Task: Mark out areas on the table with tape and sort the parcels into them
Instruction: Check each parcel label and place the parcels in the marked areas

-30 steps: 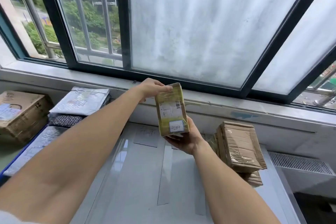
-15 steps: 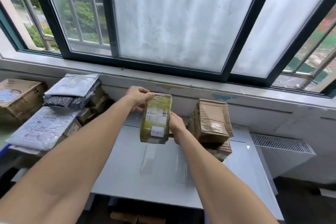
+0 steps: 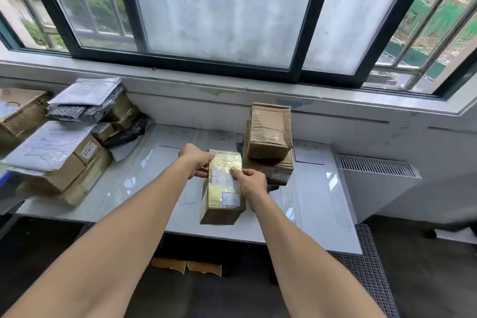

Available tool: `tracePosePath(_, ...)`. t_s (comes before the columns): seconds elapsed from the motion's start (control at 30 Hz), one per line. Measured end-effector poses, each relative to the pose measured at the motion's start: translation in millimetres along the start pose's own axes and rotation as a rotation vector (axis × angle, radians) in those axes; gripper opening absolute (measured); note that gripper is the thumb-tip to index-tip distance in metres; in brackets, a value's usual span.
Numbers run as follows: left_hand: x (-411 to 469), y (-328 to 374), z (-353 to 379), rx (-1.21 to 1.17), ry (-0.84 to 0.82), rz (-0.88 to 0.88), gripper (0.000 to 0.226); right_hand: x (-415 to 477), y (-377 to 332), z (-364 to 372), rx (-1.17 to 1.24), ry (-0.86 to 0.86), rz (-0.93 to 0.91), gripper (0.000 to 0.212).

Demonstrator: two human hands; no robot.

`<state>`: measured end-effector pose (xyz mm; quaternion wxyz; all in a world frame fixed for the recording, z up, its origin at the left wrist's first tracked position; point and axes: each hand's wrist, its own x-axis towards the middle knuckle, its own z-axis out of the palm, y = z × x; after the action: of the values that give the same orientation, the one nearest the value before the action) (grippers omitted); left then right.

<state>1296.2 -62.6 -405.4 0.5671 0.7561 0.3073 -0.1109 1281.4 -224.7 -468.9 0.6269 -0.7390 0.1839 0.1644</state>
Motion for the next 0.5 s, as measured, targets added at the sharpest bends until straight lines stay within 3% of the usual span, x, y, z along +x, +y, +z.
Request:
tracePosePath(0.1,-10.3,-6.6,28.7,0.067,-0.169,-0.072,0.021,1.1,13.5,-30.5,-0.035,0.081,-0.017,0.018)
tracePosePath(0.23,-19.4,-16.9,66.7,0.126,-0.326,-0.14,0.019,8.3,31.6,-70.6,-0.117,0.132,0.03,0.028)
tracePosePath(0.4,-13.4,-31.7,101.9,0.232,-0.395,-0.165,0.025,22.5,60.0,-92.4,-0.142,0.172,0.122,0.025)
tracePosePath(0.5,-3.3,-45.4,117.6,0.207,-0.309,-0.162,0.015,31.6,74.7,-90.9,-0.146,0.202,0.167,0.022)
